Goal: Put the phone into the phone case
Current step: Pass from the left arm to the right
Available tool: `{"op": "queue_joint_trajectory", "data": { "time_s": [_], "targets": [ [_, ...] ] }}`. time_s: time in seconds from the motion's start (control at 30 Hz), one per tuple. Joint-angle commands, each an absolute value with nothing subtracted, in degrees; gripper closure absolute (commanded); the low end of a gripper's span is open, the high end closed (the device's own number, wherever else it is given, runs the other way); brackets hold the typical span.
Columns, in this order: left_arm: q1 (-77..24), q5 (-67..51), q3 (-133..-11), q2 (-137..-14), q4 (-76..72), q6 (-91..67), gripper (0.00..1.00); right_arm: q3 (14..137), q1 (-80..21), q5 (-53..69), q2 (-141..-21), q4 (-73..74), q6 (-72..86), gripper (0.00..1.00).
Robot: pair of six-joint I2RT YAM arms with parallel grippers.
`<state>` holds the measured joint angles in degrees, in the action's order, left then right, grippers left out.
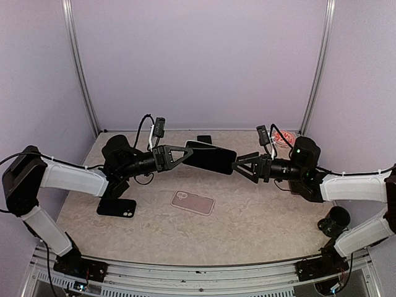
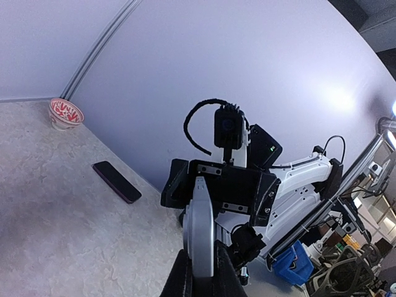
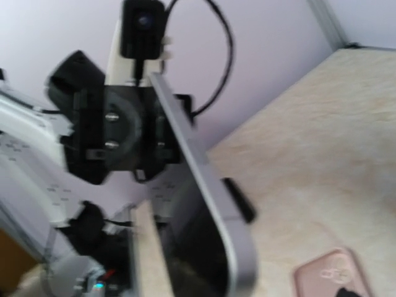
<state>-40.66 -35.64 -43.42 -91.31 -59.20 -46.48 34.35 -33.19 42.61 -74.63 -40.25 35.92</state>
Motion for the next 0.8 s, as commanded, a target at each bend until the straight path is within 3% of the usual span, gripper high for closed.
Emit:
{"op": "queue_joint_trajectory", "data": {
  "time_s": [0.0,0.33,0.77],
  "targets": [
    [-41.6,-35.4,-44.4,-89.7,-65.3,-46.2,1.00,35.6,-32.7,49.5,-77.6,-52.1,45.3,0.06],
    [-43.7,-35.4,-48.9,-95.0,-66.3,-46.3,1.00,35.5,-33.2,53.3,-83.6,-65.7,57.0,0.08],
    [-44.5,-32.1,-52.2,-100.4,-65.4,-46.8,1.00,35.9,-34.8,52.8,-84.7,-65.8,58.2,0.15]
  ]
}}
